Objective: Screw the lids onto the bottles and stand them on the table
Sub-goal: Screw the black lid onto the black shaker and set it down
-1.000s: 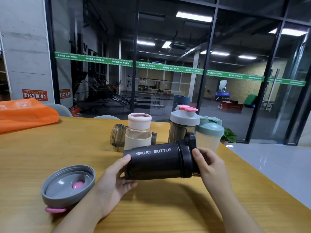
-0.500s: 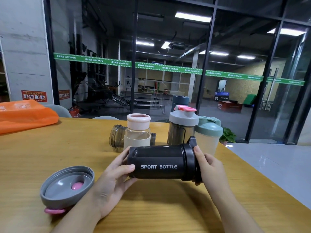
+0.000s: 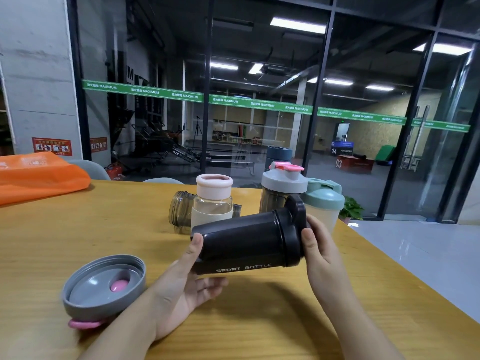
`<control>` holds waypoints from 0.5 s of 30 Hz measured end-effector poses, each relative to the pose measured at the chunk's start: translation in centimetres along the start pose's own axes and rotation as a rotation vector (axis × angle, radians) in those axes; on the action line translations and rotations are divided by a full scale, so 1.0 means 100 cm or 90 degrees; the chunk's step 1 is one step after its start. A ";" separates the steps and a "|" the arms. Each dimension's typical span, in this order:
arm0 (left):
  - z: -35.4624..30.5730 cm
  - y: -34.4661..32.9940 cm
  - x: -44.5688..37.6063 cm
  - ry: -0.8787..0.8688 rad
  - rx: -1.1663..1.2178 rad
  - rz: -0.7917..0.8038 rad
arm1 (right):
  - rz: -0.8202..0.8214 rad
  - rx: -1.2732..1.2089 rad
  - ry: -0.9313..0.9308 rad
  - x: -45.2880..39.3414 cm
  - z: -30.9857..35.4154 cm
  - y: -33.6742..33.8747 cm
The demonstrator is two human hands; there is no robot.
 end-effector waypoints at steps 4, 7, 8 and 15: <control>0.002 0.004 -0.002 -0.017 0.012 -0.021 | -0.010 -0.010 -0.001 -0.001 -0.004 0.002; 0.003 0.005 -0.003 -0.018 0.005 -0.023 | -0.033 0.010 -0.042 -0.002 -0.009 0.004; 0.003 0.006 -0.003 -0.017 0.005 -0.018 | -0.044 0.015 -0.062 -0.002 -0.010 0.005; 0.004 0.009 -0.004 -0.036 -0.033 0.028 | -0.072 0.012 -0.150 -0.001 -0.010 0.010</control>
Point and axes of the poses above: each hand's wrist, its own x-axis away from the middle knuckle, its own y-axis out of the back of the hand, z = x × y, the point moved 3 cm from there along -x, towards the middle knuckle, and after that the axes turned 11 degrees about z, right-handed, at the moved point
